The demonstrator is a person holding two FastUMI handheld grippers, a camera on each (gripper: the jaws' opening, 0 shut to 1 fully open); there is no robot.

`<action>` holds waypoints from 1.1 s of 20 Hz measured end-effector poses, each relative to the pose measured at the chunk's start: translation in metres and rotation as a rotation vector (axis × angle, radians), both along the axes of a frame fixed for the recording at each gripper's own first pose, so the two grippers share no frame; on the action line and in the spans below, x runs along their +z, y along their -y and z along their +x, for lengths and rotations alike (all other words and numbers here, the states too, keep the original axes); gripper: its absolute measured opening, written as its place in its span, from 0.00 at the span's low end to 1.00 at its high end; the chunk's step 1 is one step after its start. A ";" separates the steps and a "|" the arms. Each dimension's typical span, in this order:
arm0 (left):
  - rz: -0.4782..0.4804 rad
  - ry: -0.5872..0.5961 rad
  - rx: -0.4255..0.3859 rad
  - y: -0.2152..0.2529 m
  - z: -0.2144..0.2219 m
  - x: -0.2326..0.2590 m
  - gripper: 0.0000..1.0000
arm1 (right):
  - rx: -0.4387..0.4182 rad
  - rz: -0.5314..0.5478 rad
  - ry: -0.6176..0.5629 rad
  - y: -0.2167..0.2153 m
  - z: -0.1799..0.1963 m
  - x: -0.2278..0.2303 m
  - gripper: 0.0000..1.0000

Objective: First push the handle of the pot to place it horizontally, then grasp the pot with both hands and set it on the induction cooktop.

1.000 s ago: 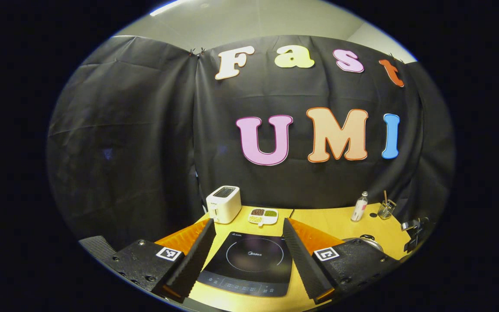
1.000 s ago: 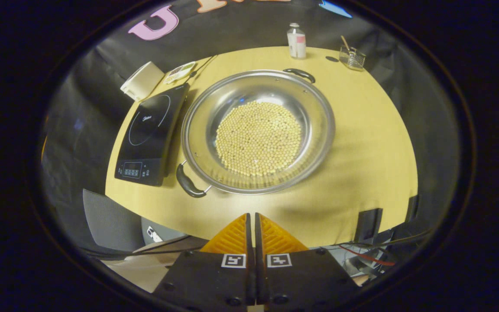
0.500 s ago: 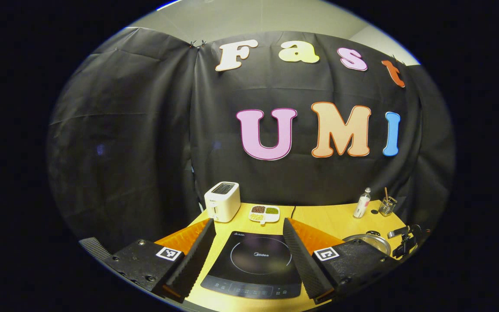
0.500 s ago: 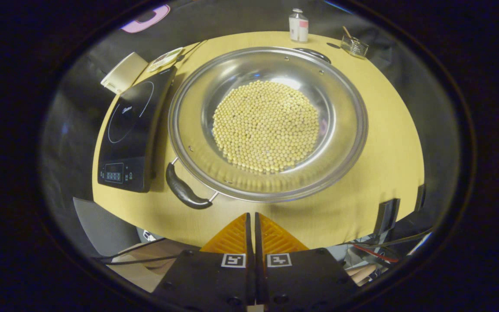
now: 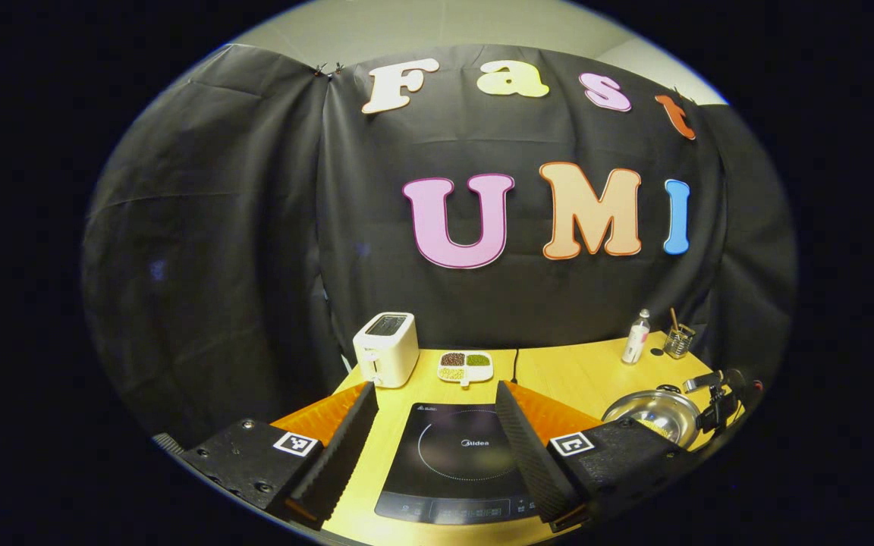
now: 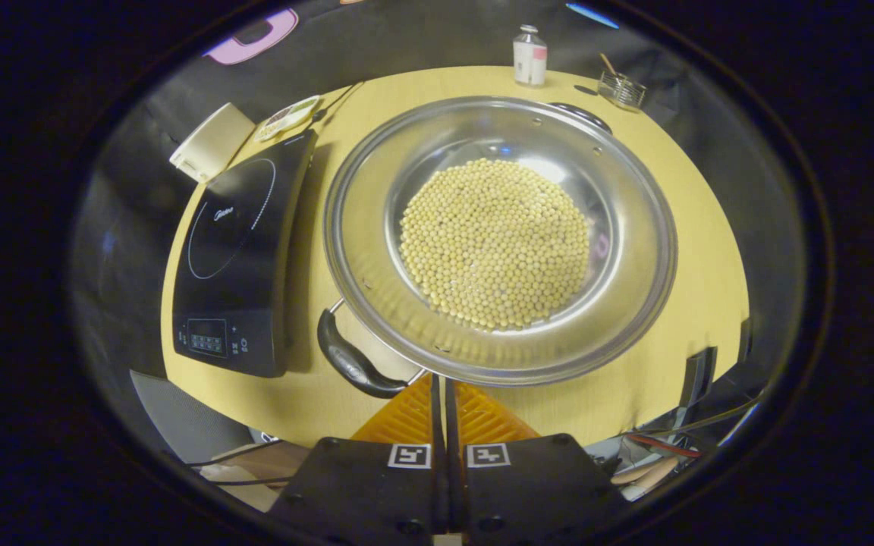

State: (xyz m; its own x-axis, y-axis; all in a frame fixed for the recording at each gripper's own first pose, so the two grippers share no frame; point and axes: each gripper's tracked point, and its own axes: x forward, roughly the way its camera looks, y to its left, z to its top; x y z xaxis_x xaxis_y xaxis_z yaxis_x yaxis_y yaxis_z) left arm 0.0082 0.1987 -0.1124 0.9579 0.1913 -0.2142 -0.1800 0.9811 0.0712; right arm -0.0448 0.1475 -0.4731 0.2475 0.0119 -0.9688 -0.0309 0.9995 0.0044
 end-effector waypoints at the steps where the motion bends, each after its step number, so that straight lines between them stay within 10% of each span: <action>1: 0.001 -0.002 -0.004 -0.001 0.001 -0.001 0.93 | -0.003 -0.001 0.004 -0.003 0.001 0.000 0.04; 22: -0.088 -0.053 -0.046 -0.015 -0.010 -0.039 0.95 | -0.252 0.146 0.141 -0.092 0.062 -0.008 0.02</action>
State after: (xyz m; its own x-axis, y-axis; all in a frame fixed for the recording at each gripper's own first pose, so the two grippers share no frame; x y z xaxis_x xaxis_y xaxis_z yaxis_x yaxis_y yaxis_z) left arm -0.0020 0.2135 -0.1514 0.9520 0.1257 -0.2791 -0.1331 0.9911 -0.0075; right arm 0.0174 0.2391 -0.4815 0.3922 0.0696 -0.9172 0.2069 0.9649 0.1617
